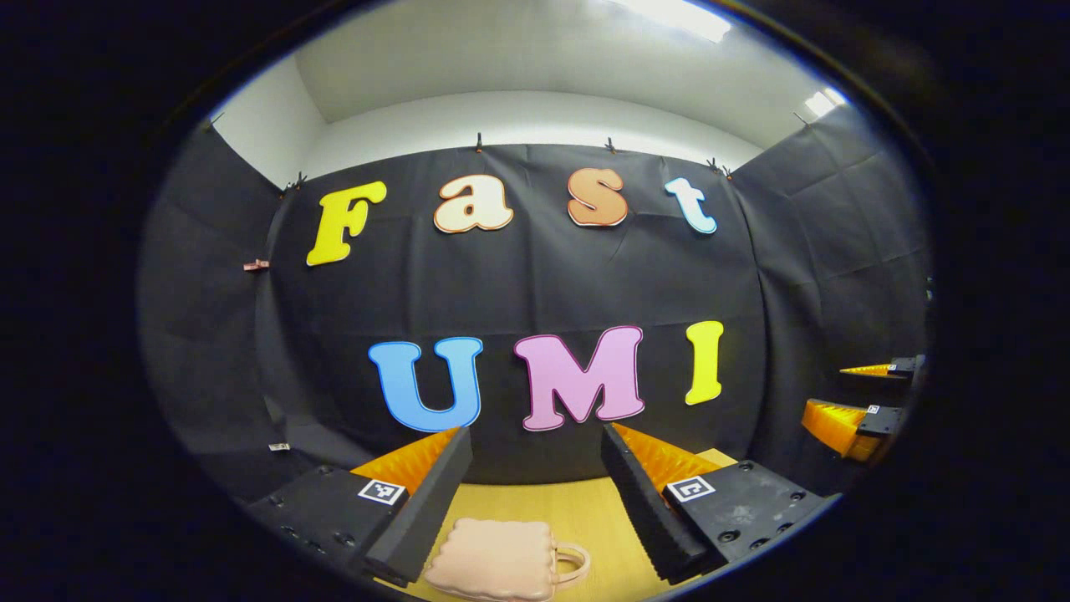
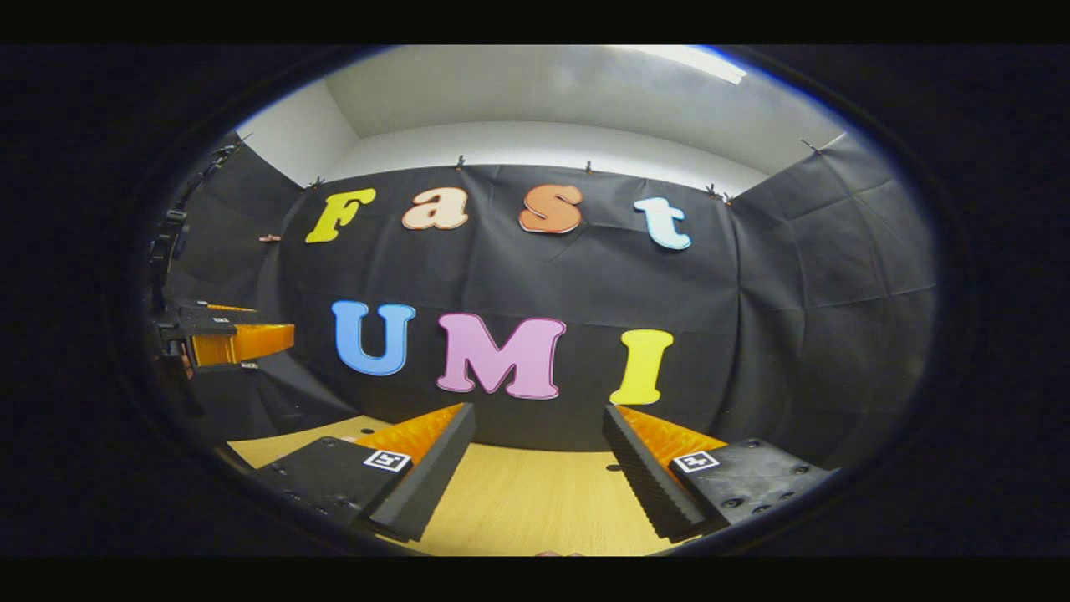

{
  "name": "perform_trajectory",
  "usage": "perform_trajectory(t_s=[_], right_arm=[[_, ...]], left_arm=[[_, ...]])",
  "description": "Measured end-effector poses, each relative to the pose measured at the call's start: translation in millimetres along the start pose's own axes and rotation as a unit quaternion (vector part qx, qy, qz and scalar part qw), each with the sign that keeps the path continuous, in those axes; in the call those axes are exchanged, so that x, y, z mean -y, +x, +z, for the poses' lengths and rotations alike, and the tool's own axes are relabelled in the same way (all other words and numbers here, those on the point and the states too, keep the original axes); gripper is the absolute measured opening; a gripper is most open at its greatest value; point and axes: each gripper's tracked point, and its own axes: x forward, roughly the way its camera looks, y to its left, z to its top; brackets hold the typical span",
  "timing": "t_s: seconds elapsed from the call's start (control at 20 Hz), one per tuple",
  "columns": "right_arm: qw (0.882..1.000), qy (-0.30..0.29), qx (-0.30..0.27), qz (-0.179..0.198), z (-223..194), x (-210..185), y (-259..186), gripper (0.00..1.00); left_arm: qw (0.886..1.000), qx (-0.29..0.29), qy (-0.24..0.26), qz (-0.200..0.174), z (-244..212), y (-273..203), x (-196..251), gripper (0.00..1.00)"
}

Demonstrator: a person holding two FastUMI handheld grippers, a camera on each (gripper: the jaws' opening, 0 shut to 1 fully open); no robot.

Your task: First open the suitcase, pack the skin care products into it, and then close the suitcase.

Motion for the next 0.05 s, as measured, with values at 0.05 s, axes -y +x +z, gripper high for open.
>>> perform_trajectory(t_s=[0.05], right_arm=[[1.0, 0.004, 0.001, -0.004, 0.9, 0.8, 0.6, 0.97]], left_arm=[[1.0, 0.003, 0.004, -0.003, 1.6, 1.7, 1.4, 0.98]])
